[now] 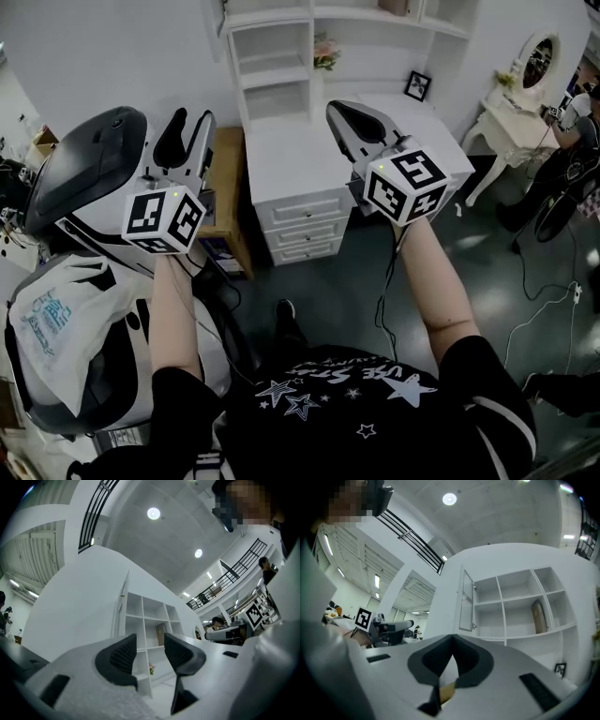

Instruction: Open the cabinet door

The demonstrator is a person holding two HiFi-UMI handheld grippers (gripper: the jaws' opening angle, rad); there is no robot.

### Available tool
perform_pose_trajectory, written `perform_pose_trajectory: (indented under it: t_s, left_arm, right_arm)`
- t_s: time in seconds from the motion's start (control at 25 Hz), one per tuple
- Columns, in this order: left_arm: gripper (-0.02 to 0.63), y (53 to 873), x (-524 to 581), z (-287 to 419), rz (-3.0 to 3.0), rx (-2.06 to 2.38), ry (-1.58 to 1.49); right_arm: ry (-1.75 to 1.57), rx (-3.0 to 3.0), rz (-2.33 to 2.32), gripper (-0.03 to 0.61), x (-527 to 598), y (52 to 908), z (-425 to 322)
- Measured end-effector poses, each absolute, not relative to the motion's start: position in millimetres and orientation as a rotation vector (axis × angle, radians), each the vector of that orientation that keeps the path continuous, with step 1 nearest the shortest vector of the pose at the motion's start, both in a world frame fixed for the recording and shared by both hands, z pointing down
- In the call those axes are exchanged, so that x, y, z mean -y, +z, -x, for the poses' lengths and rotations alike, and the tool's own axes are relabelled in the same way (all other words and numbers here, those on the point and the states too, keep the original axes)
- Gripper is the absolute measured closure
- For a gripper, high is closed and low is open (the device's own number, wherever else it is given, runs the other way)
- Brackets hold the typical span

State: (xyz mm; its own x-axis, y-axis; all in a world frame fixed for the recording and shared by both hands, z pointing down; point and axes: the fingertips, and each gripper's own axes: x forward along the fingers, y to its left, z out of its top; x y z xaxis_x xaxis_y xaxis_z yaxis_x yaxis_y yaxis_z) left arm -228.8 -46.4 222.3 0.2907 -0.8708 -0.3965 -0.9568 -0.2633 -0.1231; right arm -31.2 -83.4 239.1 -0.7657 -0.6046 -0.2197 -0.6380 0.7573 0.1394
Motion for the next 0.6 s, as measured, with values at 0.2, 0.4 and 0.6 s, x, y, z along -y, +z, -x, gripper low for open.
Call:
perform_pose_trajectory:
  t_s: [0.2,0.4,0.6]
  left_arm:
    - [0.425,261,19,212,2.233,-1.686,0.271]
    - [0.486,305,-5,199,2.242,-1.746,0.216]
    - [0.577,340,-17,197,2.276,-1.825,0.201]
  right_arm:
    - [0.275,-2.82,0.993,0.572,66,266,24]
    - [0.175,-2.83,1.002,0.572,55,295,13]
    - [0.097,-2.864,1.02,0.572,47,326,6]
